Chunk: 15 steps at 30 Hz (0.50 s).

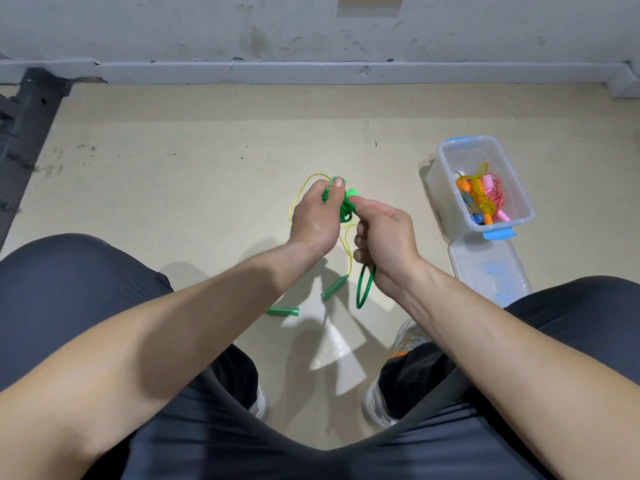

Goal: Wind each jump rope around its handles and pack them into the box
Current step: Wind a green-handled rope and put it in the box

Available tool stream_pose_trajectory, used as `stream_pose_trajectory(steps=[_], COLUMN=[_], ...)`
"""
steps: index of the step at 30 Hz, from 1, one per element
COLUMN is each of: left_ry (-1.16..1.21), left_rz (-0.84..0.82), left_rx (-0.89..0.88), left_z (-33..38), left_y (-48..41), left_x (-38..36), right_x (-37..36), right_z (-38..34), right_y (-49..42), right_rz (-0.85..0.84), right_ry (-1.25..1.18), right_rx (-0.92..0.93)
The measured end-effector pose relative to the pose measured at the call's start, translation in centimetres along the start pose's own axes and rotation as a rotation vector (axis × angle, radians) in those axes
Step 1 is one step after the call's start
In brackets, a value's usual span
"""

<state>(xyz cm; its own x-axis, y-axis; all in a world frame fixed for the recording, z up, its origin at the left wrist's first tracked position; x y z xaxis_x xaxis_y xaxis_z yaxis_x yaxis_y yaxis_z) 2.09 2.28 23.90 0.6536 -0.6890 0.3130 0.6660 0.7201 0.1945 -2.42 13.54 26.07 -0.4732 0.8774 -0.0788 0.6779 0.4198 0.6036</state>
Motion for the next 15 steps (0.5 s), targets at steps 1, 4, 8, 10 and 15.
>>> stream_pose_trajectory(steps=[1, 4, 8, 10, 15], left_ry=[0.014, 0.025, 0.053, 0.072, 0.337], left_rz=[0.007, 0.006, 0.007, 0.006, 0.010], left_rx=[0.006, 0.038, 0.033, 0.045, 0.147], left_z=[0.0, -0.4, 0.0, 0.2, 0.8], left_y=[-0.1, -0.3, -0.6, -0.9, -2.0], left_x=[0.0, 0.2, 0.5, 0.4, 0.5], right_x=[-0.2, -0.3, -0.2, -0.3, -0.7], right_z=[0.1, 0.0, -0.9, -1.2, -0.1], right_y=[0.1, 0.3, 0.4, 0.7, 1.3], right_rz=[-0.024, -0.042, -0.075, -0.088, 0.027], right_ry=[0.004, 0.180, 0.346, 0.394, 0.365], right_rx=[0.001, 0.055, 0.203, 0.289, 0.340])
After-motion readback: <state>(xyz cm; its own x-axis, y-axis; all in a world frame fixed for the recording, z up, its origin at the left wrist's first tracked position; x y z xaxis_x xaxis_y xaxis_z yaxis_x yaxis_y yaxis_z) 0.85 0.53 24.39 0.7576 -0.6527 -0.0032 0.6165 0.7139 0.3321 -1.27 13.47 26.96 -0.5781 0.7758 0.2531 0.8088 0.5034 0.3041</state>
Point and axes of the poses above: each hand's wrist, its own y-axis away from the middle knuckle, its own x-axis out of the back of the hand, z = x × y, the point moved 5 cm from there along -y, towards the middle knuckle, and after that the axes turned 6 degrees about -x, right-handed, at the moved point
